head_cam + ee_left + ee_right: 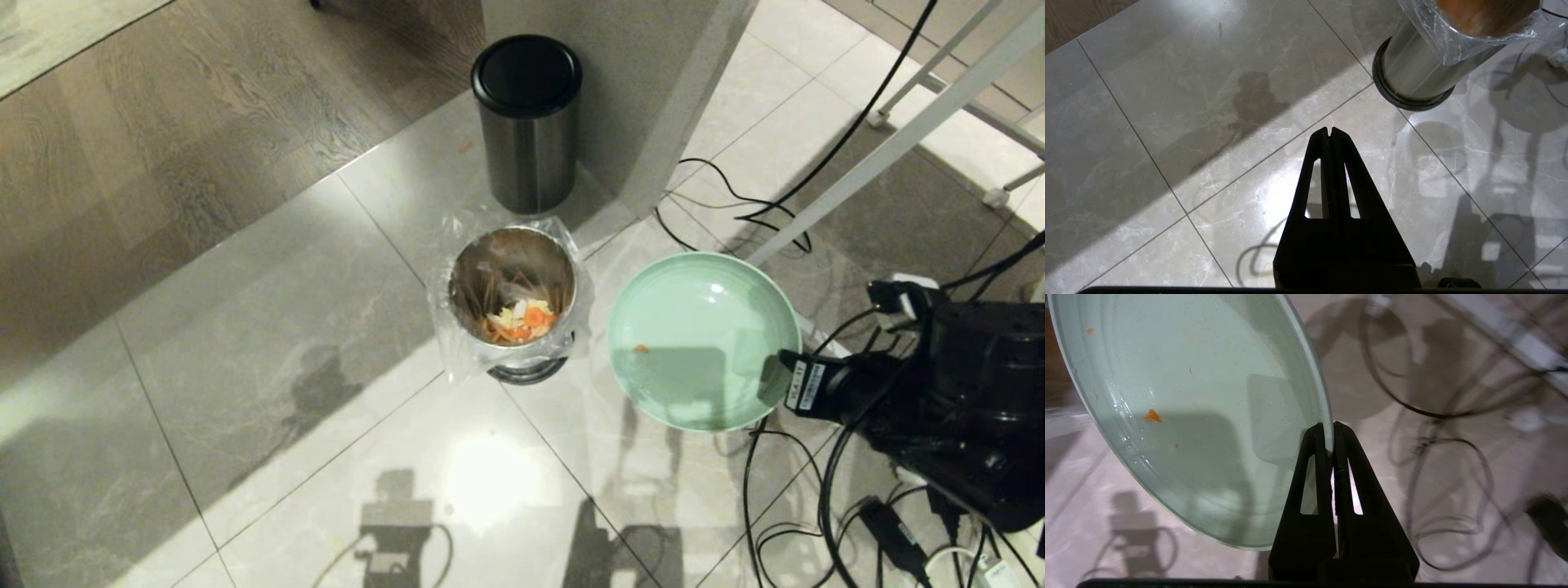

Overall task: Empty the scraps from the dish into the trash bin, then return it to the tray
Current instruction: Put the plate back to the table

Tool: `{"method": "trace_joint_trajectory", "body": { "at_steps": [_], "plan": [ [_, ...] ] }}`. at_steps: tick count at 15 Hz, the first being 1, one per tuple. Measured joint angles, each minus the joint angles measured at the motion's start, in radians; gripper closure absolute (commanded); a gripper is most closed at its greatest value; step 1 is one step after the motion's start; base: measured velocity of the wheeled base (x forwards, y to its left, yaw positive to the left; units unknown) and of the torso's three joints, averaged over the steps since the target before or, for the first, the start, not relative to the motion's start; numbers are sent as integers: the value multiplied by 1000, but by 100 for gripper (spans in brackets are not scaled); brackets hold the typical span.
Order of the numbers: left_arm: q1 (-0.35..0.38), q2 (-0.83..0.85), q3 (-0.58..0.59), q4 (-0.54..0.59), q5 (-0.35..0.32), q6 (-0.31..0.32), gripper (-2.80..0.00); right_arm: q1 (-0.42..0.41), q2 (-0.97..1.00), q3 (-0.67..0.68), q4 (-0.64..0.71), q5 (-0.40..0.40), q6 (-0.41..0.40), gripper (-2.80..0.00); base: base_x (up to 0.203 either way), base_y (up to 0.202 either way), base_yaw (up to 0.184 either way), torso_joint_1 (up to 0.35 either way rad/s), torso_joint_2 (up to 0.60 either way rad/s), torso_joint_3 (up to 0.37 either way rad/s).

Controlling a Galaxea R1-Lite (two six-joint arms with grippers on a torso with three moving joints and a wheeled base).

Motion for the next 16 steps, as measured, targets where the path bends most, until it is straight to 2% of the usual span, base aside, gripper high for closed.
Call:
{"method": "trace_joint_trajectory", "body": {
  "at_steps": [6,8,11,16],
  "plan": [
    [0,0,0,0,0,0,0,-175,-15,125,-24,1,5,0,0,0,0,0,0,0],
    [0,0,0,0,0,0,0,-193,-17,167,-41,3,14,0,0,0,0,0,0,0],
    [0,0,0,0,0,0,0,-199,-26,198,-32,6,72,0,0,0,0,0,0,0],
    [0,0,0,0,0,0,0,-200,-77,324,-46,7,73,0,0,0,0,0,0,0]
  ]
}}
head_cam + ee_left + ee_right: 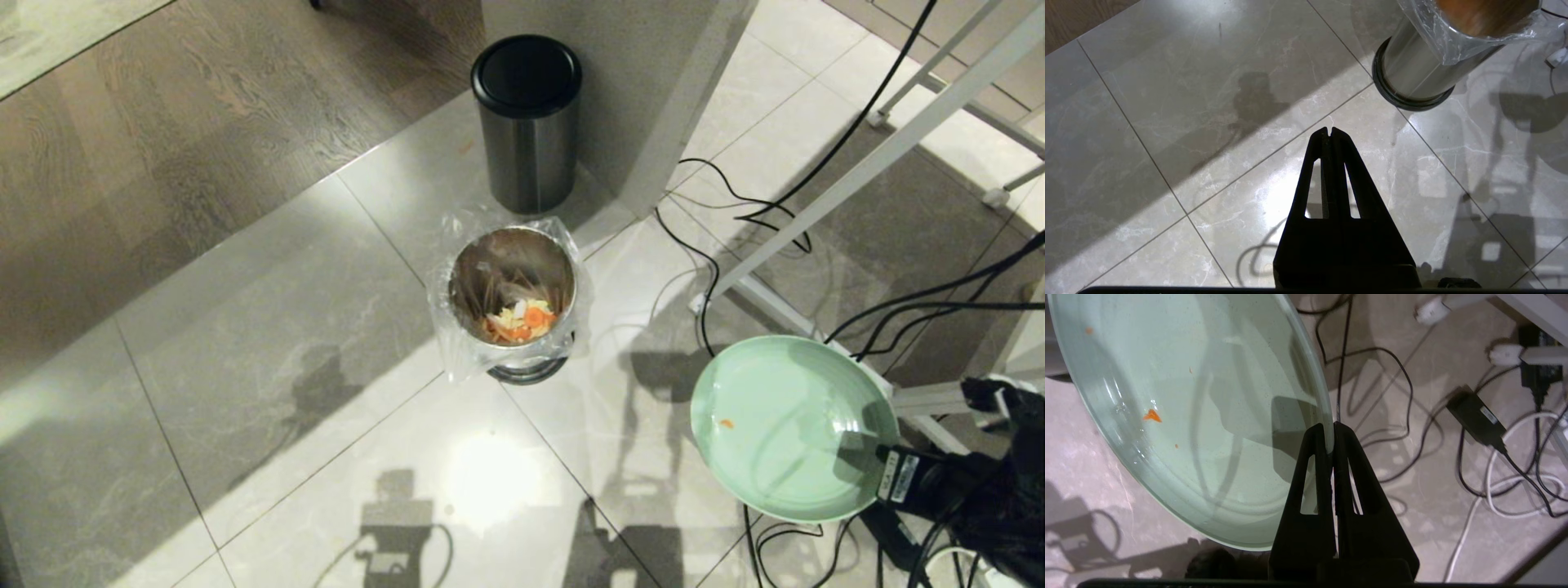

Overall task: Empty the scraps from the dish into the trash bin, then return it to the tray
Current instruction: Put the plate back to the table

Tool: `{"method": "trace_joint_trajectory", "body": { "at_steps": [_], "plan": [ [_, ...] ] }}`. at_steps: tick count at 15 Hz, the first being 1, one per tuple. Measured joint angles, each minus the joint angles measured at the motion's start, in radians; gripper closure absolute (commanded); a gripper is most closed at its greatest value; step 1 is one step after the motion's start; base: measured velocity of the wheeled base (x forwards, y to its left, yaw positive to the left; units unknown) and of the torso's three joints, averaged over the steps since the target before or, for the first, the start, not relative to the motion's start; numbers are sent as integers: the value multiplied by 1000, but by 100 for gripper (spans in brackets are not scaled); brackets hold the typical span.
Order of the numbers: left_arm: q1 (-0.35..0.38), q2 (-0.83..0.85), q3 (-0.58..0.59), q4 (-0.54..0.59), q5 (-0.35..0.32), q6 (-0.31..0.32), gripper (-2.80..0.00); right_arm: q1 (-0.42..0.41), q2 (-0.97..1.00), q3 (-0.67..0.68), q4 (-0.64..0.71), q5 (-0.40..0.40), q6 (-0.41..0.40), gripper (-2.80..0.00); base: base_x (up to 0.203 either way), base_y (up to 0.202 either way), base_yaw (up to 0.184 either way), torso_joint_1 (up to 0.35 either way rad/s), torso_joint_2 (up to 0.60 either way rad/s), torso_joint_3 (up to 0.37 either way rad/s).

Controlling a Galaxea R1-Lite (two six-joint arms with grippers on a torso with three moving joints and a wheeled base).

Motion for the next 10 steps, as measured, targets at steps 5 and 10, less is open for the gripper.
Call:
{"method": "trace_joint_trajectory", "body": {
  "at_steps": [5,10],
  "plan": [
    [0,0,0,0,0,0,0,1,-87,92,12,7,5,0,0,0,0,0,0,0],
    [0,0,0,0,0,0,0,-1,-214,138,63,24,-19,0,0,0,0,0,0,0]
  ]
}}
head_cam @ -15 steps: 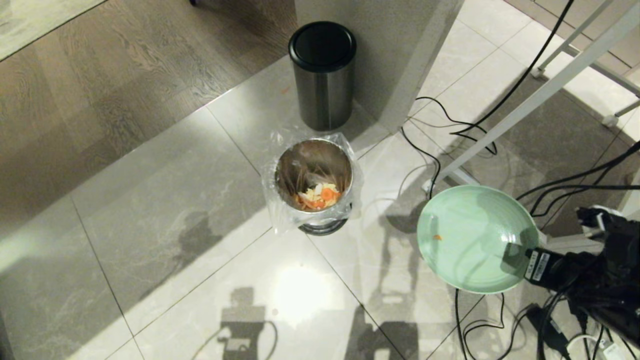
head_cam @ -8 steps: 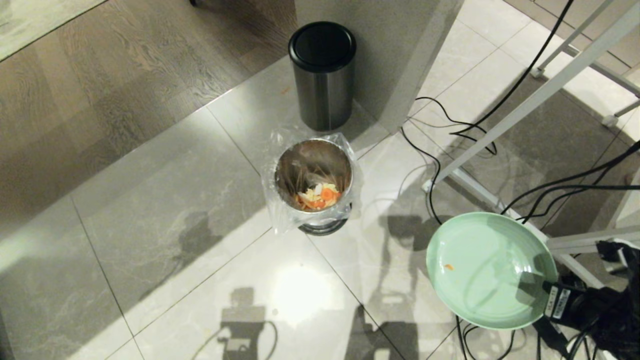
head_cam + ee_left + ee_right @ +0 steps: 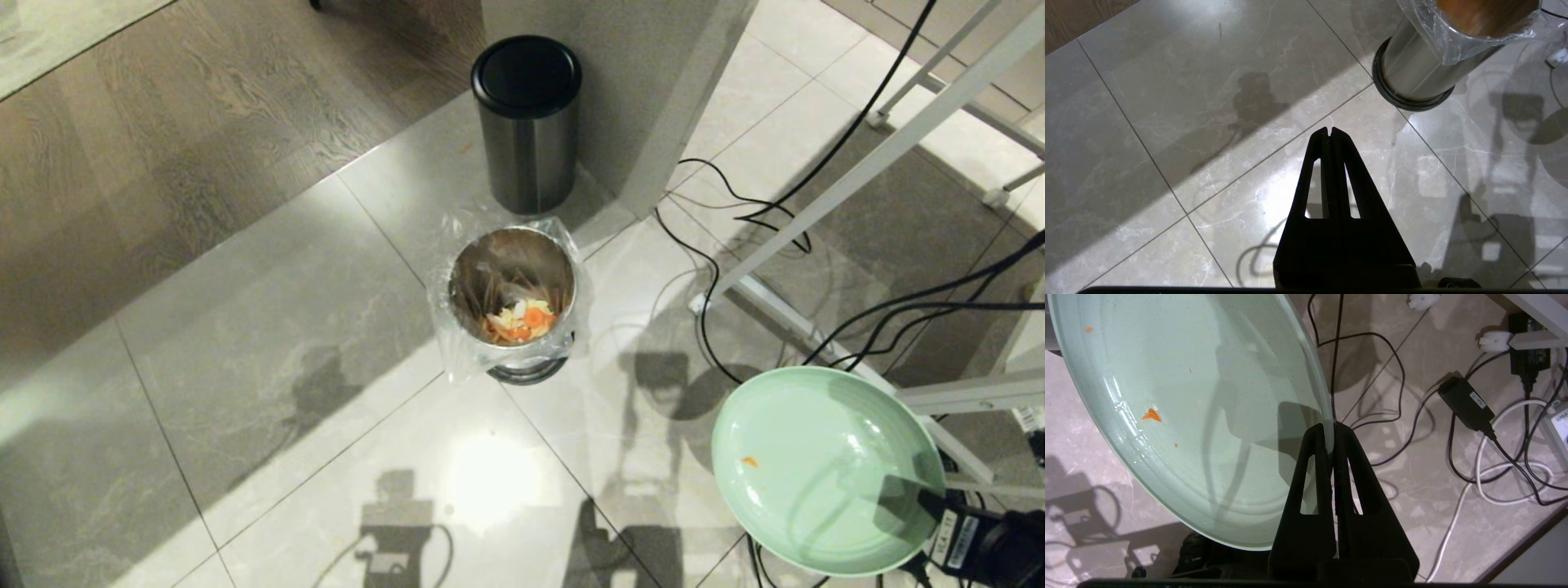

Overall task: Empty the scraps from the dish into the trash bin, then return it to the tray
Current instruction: Put the plate back to the table

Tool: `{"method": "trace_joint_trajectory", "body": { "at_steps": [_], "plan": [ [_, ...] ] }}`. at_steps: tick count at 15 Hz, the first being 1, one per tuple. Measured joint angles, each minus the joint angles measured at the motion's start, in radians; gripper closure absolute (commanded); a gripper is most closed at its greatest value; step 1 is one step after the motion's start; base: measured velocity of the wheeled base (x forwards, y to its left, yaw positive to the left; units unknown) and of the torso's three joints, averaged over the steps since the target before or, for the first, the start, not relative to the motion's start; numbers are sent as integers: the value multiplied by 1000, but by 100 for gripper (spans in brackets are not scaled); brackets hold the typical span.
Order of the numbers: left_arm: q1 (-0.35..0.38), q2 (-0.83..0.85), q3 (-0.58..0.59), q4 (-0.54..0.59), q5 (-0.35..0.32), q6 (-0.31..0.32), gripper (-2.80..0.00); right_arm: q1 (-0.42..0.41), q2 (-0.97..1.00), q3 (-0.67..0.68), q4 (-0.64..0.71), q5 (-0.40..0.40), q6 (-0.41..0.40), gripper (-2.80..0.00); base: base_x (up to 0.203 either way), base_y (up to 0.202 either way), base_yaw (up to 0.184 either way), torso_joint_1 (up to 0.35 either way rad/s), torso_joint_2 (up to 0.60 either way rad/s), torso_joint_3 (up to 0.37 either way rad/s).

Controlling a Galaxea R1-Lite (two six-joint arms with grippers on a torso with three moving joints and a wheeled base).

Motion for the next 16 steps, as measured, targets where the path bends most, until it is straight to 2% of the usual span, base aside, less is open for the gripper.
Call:
{"method": "trace_joint_trajectory", "body": {
  "at_steps": [5,12,16],
  "plan": [
    [0,0,0,0,0,0,0,-62,-167,4,173,11,-15,0,0,0,0,0,0,0],
    [0,0,0,0,0,0,0,-146,-475,4,459,45,-109,0,0,0,0,0,0,0],
    [0,0,0,0,0,0,0,-178,-709,4,571,150,-199,0,0,0,0,0,0,0]
  ]
}}
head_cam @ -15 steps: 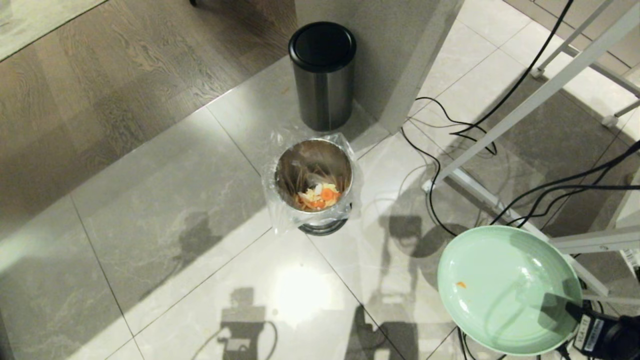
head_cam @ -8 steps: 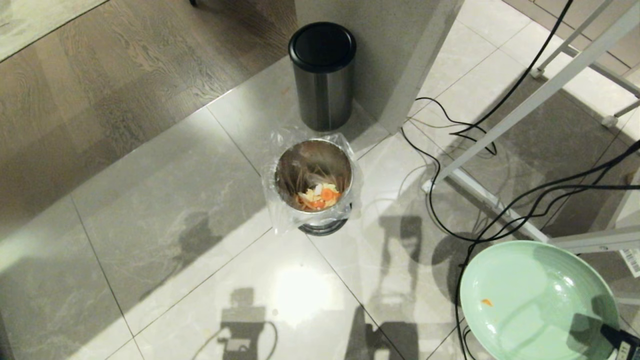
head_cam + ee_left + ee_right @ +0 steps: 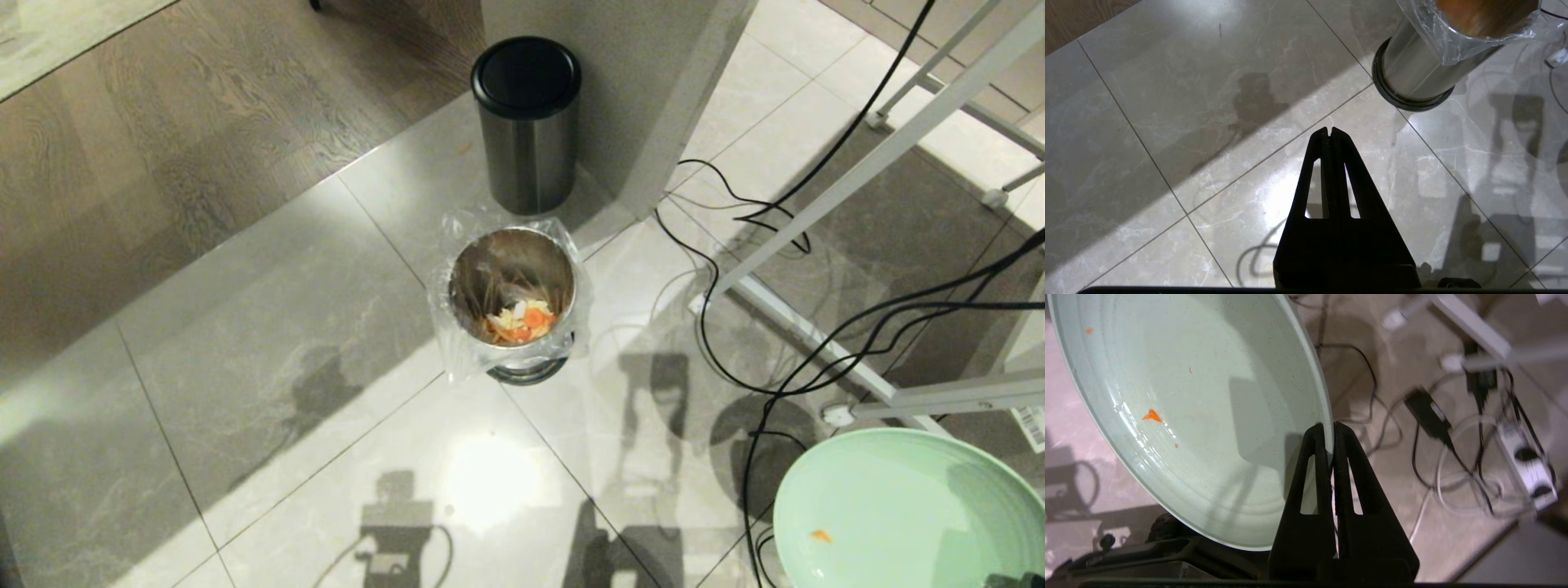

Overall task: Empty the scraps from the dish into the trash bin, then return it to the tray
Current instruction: Put the plate back to the table

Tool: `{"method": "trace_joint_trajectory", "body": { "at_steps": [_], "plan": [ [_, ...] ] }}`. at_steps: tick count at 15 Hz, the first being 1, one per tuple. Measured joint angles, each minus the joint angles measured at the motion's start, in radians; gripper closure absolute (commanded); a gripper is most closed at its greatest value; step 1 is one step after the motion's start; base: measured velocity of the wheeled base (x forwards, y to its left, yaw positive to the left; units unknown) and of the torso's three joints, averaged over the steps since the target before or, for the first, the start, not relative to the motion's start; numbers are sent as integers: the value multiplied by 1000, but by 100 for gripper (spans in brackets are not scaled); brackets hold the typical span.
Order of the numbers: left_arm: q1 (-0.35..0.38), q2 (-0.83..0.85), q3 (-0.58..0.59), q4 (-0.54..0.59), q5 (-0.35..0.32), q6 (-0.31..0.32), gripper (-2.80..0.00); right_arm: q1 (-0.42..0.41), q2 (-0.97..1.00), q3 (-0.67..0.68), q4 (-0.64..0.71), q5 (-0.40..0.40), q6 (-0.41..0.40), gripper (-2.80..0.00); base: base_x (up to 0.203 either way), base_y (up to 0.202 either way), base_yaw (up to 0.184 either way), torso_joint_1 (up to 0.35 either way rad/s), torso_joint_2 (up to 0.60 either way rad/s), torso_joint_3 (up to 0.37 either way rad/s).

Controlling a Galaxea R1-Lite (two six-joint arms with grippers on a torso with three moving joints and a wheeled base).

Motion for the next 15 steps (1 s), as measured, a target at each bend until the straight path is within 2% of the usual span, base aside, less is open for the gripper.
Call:
{"method": "trace_joint_trajectory", "body": {
  "at_steps": [3,8,15],
  "plan": [
    [0,0,0,0,0,0,0,-23,-188,0,95,64,-77,0,0,0,0,0,0,0],
    [0,0,0,0,-1,0,0,-43,-434,0,139,112,-103,0,0,0,0,0,0,0],
    [0,0,0,0,0,0,0,-45,-516,0,129,114,-99,0,0,0,0,0,0,0]
  ]
}}
